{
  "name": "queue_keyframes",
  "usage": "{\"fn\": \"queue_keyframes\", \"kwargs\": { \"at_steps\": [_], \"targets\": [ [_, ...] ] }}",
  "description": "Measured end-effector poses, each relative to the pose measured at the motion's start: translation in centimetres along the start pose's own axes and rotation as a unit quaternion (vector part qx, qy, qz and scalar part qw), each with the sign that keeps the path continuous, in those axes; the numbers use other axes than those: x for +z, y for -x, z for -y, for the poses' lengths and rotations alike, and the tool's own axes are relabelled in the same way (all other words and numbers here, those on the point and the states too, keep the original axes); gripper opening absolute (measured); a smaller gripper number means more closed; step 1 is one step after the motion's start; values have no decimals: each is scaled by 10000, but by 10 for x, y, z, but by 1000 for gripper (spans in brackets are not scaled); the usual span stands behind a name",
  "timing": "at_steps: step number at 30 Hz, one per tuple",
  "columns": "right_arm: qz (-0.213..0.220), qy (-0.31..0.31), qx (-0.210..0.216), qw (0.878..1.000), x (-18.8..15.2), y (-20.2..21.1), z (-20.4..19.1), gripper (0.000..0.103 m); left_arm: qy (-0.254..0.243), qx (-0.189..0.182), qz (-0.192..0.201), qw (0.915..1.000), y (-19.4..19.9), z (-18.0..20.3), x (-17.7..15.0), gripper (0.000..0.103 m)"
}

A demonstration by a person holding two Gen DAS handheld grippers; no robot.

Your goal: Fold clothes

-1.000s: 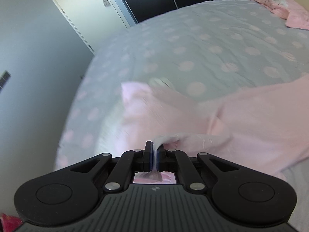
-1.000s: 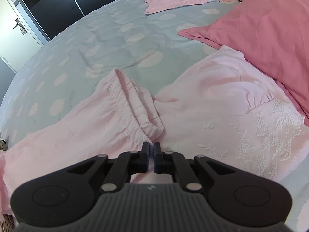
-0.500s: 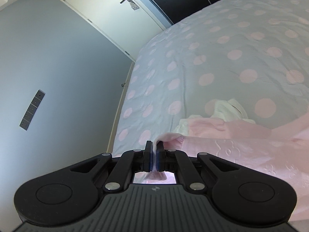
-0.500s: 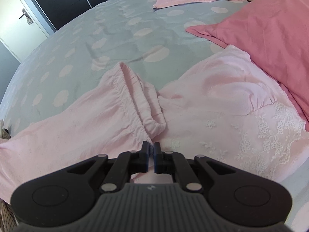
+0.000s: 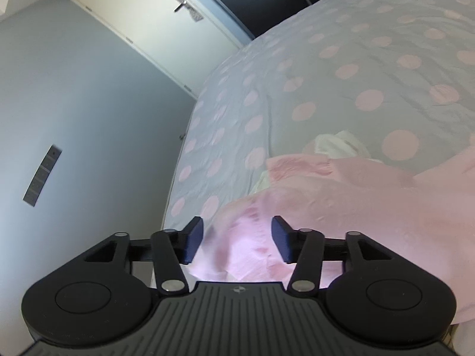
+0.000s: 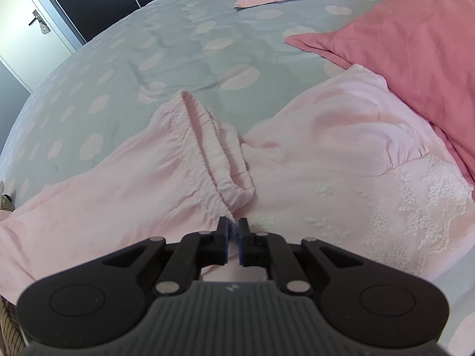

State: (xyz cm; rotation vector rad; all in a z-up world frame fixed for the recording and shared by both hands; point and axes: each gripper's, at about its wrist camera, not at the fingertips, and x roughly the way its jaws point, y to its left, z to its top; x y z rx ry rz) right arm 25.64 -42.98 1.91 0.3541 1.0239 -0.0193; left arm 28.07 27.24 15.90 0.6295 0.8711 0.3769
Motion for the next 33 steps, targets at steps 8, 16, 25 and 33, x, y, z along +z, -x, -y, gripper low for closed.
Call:
{"fn": "queue_keyframes", "kwargs": {
  "at_steps": [8,16,25,33],
  "targets": [
    [637,261,503,9964,11,16,5,61,243,-242,697,9970,53,24,-8,65],
    [990,1453,445,9834,8,-7,-10,61,1152,-1045,947,9833,91,55,-36,65],
    [829,2184,238,9720,-4,-23,-22,50,1199,-1589,577,9783,91,89,-63,65],
    [738,2238,556,9702,-6,-1,-23,13,1163,-1596,493,9791,95,99,-70,65]
  ]
}}
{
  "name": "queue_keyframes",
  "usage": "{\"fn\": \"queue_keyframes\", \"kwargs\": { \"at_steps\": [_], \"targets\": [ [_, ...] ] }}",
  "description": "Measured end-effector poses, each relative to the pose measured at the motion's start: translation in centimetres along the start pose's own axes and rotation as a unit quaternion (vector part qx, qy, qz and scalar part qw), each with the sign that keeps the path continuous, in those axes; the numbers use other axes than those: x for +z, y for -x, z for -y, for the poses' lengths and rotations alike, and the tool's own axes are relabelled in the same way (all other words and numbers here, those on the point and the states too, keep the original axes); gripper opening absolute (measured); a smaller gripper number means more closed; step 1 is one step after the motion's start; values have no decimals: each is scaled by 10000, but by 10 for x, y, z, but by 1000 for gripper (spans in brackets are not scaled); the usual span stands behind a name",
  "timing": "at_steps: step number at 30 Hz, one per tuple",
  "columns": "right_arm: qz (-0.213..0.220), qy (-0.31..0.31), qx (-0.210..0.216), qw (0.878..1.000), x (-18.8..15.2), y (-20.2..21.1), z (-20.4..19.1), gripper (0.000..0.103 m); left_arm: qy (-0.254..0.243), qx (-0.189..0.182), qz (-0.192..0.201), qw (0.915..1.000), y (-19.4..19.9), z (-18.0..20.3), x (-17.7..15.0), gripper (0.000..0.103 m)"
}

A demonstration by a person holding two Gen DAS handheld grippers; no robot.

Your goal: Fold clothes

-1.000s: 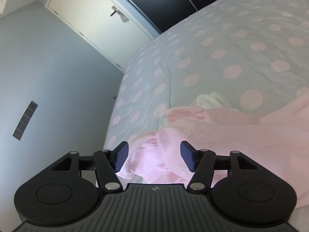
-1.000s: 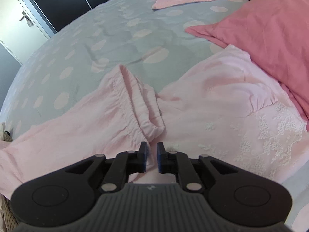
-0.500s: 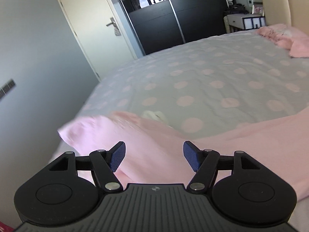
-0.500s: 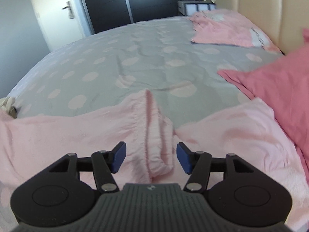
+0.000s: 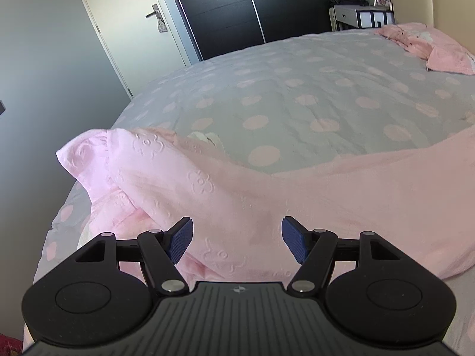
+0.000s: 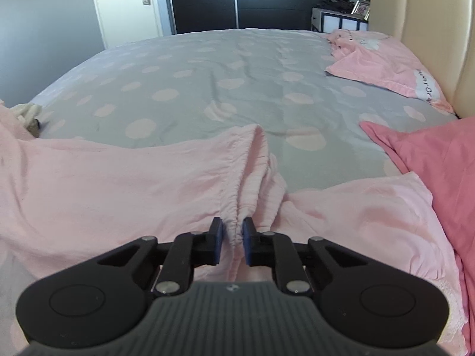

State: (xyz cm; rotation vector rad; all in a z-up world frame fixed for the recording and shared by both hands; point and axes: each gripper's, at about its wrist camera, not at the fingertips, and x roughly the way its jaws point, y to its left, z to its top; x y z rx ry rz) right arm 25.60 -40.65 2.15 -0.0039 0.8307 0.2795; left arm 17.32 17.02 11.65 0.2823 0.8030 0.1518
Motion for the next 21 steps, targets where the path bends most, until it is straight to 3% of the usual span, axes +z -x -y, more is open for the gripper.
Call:
{"fn": "queue_keyframes", "kwargs": {
  "at_steps": [4,10,16,19,21],
  "targets": [
    [-538,-843,167,9948,-3,-1,21,11,-58,-32,-99,9999,-2,3,-2,65],
    [-710,-1408,697,9850,-8,13,34,10,-168,-66,-220,9996,-3,7,-5,65],
    [-1075,-570,419,9917,-14,13,14,11,-247,-132,-324,9991,-7,11,-6,65],
    [-918,-382,394,9943,-18,10,12,19,-311,-157,-336,9988,-7,15,-6,65],
    [-684,-305,410,9964,-15,13,12,31,-361,-171,-343,9986,-7,18,-5,65]
  ]
}}
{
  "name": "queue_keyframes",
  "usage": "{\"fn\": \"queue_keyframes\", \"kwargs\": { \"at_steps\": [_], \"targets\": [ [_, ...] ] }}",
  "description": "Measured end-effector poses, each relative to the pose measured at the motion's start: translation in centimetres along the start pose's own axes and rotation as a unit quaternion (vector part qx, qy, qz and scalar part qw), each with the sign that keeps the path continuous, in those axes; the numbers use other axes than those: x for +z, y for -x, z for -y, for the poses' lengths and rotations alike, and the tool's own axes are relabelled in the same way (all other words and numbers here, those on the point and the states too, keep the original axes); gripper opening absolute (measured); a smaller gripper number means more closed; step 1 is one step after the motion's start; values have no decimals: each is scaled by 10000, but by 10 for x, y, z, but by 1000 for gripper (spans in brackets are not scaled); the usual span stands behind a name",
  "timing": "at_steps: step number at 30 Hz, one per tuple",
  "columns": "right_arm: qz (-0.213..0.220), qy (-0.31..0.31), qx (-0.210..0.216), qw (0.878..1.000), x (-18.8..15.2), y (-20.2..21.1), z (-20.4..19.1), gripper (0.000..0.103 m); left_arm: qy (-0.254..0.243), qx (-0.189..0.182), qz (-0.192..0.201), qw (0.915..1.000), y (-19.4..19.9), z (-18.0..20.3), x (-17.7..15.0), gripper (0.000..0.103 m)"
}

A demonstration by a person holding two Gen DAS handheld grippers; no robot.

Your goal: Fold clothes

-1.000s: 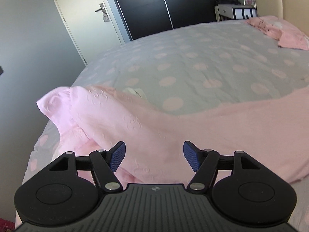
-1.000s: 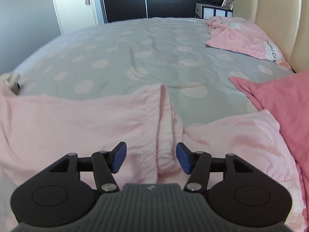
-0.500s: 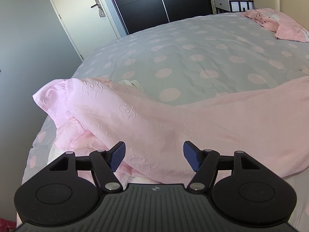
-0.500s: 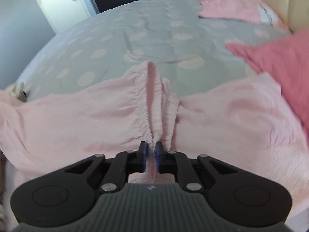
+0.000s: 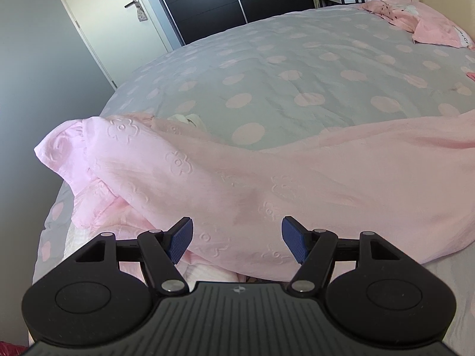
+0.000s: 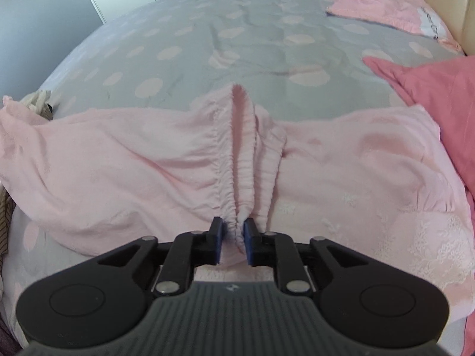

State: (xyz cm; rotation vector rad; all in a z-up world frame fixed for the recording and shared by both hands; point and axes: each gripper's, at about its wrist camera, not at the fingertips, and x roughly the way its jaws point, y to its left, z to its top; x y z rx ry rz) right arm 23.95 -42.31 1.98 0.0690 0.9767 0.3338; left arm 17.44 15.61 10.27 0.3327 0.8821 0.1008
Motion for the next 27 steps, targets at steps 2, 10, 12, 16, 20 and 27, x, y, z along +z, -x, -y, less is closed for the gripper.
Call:
{"fn": "queue_keyframes", "kwargs": {
  "at_steps": [2,10,12,16,20,27],
  "targets": [
    [352,171,-106,9992,5,3,-5,50,-61,5,-33,10000,-1,2,1,65],
    [826,-418,-355,9951,31,-27,-1,46,-133,-6,-36,9999,0,5,3,65],
    [752,-713,-263,9943,37,-35,1,30,-157,6,-48,9999,-1,5,3,65],
    [684,-939,-182,9931,43,-33,-3,8,-149,59,-112,9998,-2,1,-1,65],
    [689,-1239,-298,9895,44,-14,3,6,-83,105,-211,9997,-8,-6,-5,65],
    [428,-1703,-383,9837,29,-19,31,7,260,-67,-357,9990,-16,-15,-7,65]
  ]
}}
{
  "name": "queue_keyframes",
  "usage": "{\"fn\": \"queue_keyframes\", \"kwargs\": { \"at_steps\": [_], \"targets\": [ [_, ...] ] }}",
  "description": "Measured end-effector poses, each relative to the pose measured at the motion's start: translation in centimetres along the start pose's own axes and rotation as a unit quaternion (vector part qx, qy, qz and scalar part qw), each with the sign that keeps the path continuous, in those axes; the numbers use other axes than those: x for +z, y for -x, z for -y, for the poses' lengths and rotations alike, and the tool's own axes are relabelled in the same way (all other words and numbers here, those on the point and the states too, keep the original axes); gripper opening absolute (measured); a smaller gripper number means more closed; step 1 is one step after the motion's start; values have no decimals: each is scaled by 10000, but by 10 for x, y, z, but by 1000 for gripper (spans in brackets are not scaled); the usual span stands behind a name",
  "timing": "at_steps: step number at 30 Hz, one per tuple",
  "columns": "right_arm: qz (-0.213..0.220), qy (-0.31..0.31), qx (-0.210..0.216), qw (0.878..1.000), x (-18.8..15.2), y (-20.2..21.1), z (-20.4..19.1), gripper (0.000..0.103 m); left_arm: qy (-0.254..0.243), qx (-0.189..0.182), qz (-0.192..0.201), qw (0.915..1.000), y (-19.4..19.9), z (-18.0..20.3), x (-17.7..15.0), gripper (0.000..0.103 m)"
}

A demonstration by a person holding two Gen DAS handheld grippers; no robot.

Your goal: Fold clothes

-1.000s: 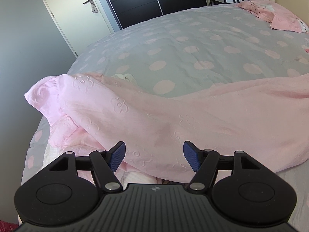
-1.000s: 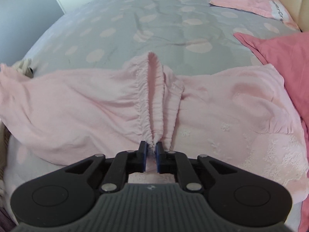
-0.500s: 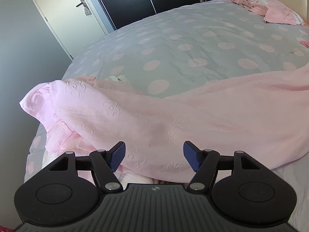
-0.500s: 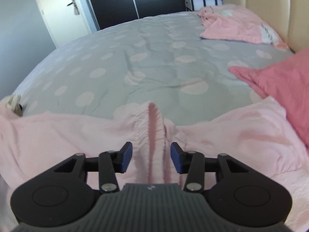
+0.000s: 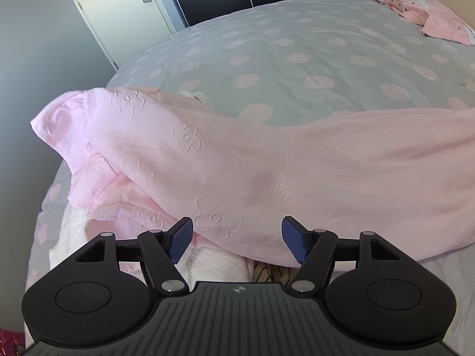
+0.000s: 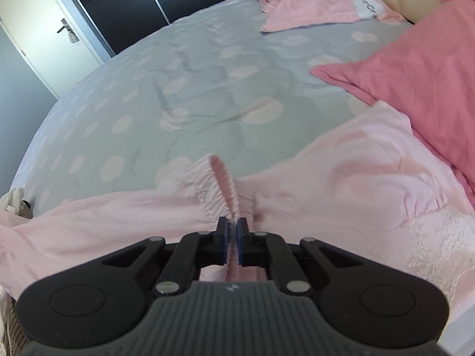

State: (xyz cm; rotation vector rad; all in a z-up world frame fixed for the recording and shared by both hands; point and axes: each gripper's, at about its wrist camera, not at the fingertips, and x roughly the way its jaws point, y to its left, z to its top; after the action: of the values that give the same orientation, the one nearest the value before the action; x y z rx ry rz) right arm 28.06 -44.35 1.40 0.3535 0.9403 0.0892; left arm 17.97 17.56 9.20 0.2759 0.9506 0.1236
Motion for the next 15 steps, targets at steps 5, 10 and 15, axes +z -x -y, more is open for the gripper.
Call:
{"fn": "queue_keyframes", "kwargs": {
  "at_steps": [5,10,15],
  "targets": [
    [-38,219,-57,9997,-1,-4,2,42,-60,-26,-21,10000,-2,4,2,65],
    [-381,42,193,9991,-7,-17,10,40,-175,-14,-81,9998,-7,10,4,65],
    [-654,-89,347,9972,-13,-31,4,31,-173,-43,-53,9998,-6,14,6,65]
  ]
}}
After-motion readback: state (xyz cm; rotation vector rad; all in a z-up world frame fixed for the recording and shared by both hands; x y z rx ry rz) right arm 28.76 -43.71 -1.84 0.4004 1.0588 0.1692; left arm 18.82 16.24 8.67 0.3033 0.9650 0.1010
